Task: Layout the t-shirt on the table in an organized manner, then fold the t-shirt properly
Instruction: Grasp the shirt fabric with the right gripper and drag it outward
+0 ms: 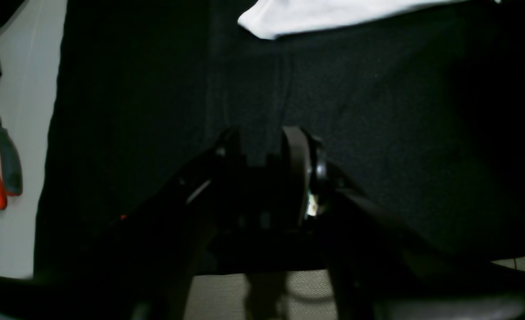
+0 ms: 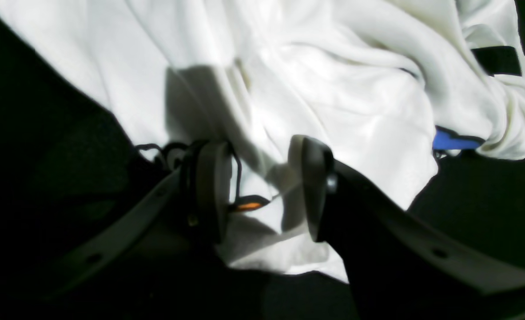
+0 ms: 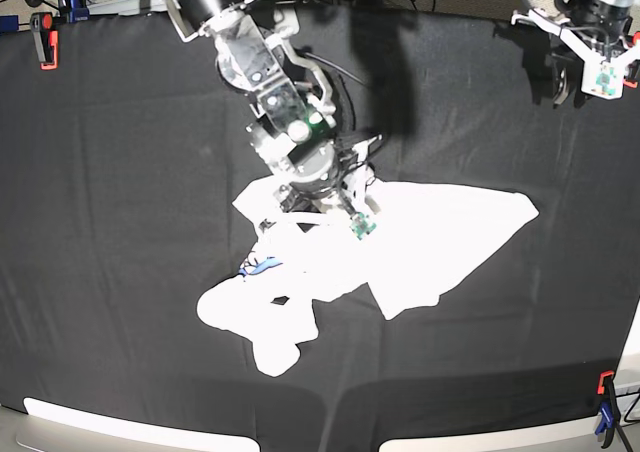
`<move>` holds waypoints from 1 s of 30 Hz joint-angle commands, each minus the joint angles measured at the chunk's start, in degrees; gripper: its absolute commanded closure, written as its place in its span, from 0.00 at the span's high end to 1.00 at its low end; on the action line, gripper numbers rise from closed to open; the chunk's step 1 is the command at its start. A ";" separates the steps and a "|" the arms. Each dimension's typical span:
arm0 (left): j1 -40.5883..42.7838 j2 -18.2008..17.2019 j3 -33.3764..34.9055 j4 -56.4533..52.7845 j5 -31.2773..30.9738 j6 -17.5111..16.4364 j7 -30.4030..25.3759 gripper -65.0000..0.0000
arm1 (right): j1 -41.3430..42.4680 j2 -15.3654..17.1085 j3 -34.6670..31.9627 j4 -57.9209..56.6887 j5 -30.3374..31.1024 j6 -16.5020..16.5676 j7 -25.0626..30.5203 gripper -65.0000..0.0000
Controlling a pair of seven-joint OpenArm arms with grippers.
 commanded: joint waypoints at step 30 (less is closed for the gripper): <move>-1.84 -0.35 -0.37 1.03 -0.26 0.20 1.18 0.23 | 1.07 -0.48 9.01 2.60 14.05 5.70 1.05 0.15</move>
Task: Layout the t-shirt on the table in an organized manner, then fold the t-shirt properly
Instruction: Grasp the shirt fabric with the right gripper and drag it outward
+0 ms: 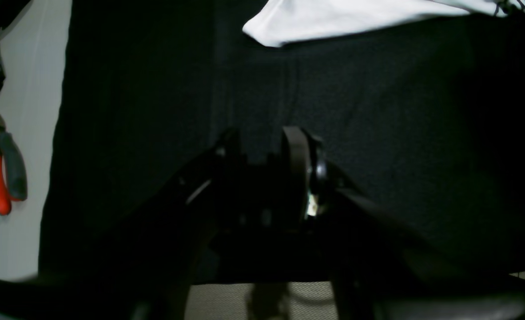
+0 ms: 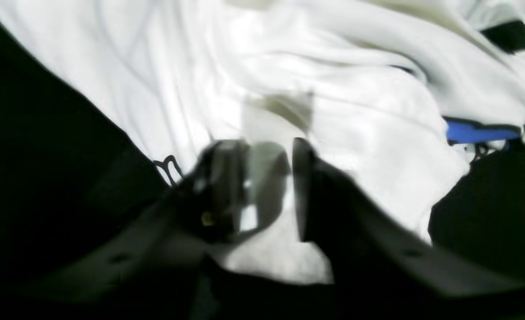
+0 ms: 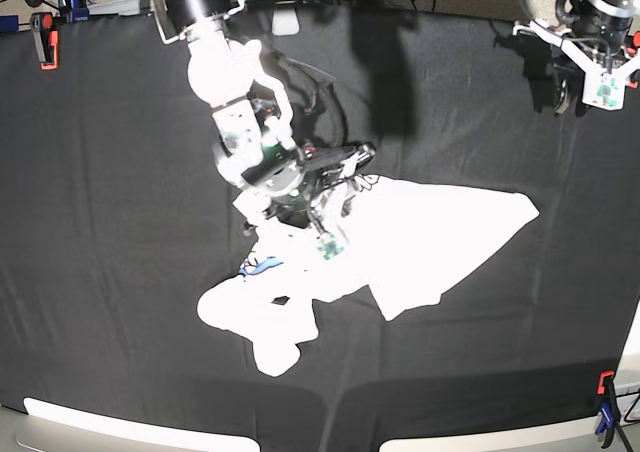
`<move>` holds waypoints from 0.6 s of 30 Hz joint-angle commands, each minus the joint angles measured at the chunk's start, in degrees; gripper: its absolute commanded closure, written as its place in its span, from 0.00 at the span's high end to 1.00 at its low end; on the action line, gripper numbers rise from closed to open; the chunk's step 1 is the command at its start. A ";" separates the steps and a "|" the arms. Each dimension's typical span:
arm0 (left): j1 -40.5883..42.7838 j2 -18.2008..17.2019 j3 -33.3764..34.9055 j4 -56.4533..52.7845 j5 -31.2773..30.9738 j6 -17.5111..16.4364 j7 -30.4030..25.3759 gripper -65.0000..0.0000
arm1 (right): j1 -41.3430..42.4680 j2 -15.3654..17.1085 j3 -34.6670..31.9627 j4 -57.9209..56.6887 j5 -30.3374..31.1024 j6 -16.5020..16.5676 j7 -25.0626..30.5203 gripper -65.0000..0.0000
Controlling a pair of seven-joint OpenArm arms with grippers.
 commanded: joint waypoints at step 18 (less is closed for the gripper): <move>0.33 -0.35 -0.37 1.03 -0.55 0.11 -1.44 0.23 | -13.79 11.85 17.29 22.21 -8.17 -0.22 -2.58 0.00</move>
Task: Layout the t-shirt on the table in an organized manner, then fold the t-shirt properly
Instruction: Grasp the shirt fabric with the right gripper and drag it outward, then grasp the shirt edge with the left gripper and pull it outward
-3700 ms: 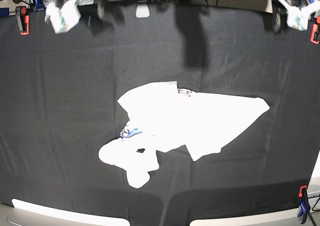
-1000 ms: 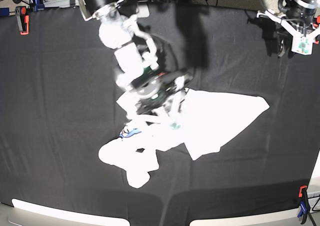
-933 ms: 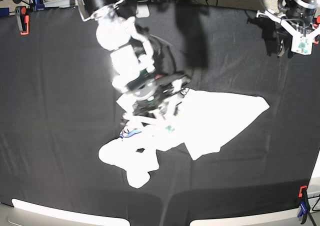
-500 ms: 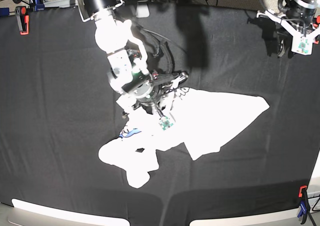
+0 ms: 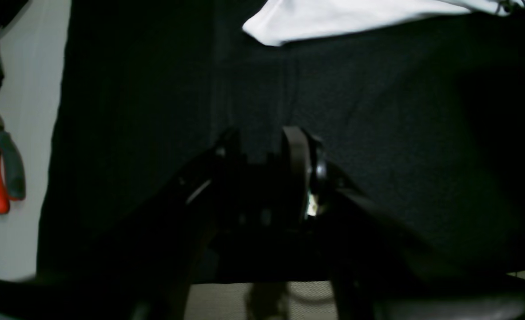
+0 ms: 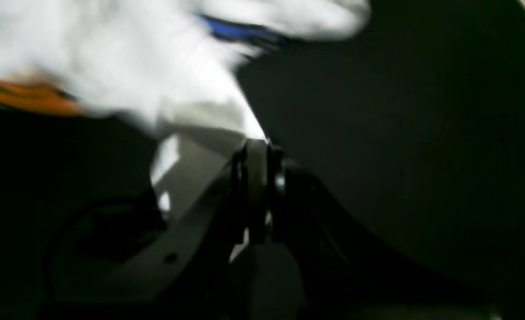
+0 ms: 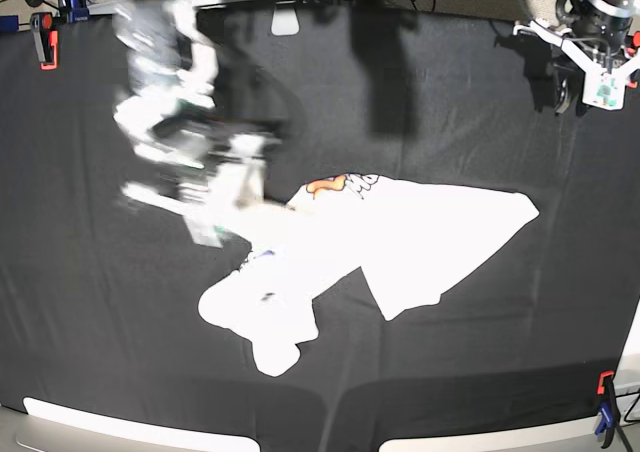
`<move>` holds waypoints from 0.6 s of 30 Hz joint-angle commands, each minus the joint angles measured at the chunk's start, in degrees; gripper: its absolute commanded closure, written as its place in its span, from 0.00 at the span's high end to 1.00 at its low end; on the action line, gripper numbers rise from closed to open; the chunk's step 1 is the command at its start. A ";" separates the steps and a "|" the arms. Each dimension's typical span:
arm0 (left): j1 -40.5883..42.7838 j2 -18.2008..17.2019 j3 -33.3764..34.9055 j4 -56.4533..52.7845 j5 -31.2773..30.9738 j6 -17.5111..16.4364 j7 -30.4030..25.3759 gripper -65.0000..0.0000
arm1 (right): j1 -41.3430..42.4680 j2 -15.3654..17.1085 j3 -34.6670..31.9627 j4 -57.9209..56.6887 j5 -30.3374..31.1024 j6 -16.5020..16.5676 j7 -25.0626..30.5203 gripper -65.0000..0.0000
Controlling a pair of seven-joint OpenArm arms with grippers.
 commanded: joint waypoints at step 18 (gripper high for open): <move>-6.38 -0.44 1.31 1.03 -16.57 -5.51 -1.29 0.23 | -14.08 3.39 35.41 1.88 8.33 -0.02 4.98 0.00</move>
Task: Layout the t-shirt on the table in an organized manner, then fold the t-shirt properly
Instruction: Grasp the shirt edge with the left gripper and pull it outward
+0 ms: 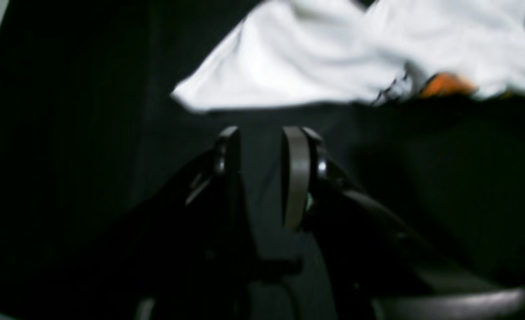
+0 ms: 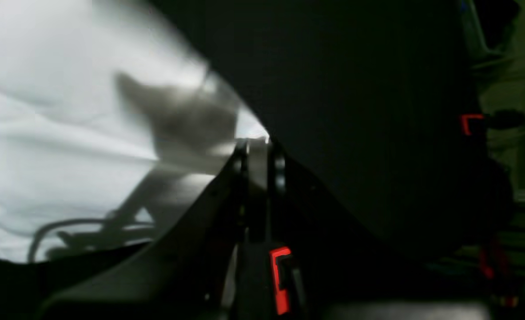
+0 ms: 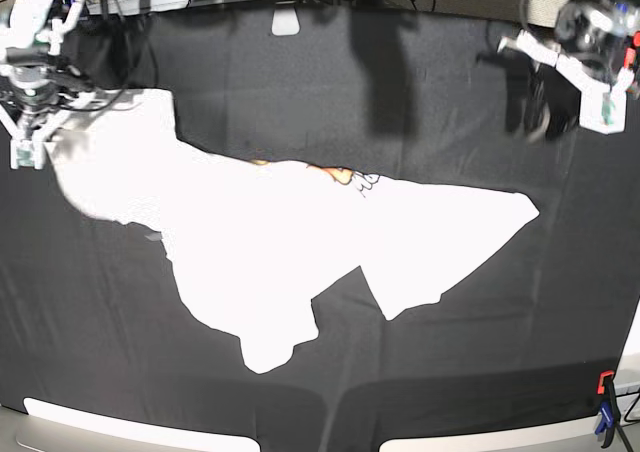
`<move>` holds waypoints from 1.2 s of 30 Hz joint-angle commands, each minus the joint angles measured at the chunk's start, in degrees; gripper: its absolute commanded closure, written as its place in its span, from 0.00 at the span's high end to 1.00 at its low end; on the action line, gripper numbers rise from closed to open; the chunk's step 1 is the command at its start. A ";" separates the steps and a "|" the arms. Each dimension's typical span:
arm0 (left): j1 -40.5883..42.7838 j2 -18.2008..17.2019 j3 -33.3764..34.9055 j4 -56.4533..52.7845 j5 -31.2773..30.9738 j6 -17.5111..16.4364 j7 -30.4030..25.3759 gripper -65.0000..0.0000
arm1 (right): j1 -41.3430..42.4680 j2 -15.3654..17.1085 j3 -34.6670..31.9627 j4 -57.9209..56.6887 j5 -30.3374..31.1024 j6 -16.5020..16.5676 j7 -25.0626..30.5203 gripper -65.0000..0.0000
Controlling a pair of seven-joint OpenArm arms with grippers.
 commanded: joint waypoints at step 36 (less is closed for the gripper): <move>-66.20 12.48 23.08 -70.58 15.80 15.96 4.79 0.30 | -0.20 0.61 0.39 0.94 7.65 -0.22 0.28 0.00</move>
